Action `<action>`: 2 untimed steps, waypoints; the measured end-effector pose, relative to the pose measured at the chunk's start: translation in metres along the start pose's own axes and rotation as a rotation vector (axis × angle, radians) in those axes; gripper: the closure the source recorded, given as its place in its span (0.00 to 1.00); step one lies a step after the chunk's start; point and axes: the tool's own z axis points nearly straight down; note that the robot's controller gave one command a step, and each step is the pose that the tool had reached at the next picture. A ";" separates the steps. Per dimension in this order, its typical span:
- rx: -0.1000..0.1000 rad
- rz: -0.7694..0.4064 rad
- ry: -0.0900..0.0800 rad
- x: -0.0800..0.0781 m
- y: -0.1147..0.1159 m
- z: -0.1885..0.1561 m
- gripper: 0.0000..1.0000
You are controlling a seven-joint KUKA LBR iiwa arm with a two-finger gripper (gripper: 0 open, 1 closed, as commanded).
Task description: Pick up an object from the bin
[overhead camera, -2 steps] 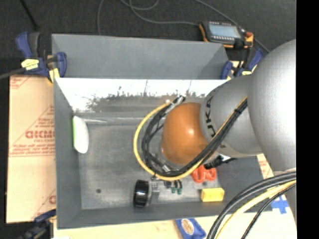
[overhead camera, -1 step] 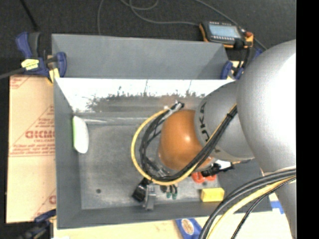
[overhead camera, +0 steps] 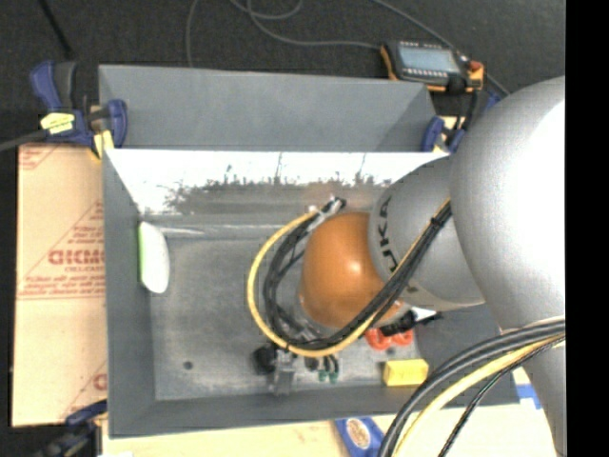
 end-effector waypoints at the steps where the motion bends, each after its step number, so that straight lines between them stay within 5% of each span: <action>1: 0.001 -0.020 -0.002 0.000 -0.001 -0.001 1.00; 2: 0.005 -0.041 -0.002 -0.004 -0.011 -0.028 1.00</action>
Offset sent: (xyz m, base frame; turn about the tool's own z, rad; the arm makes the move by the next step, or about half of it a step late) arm 0.0053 -0.0134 0.0362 -0.0469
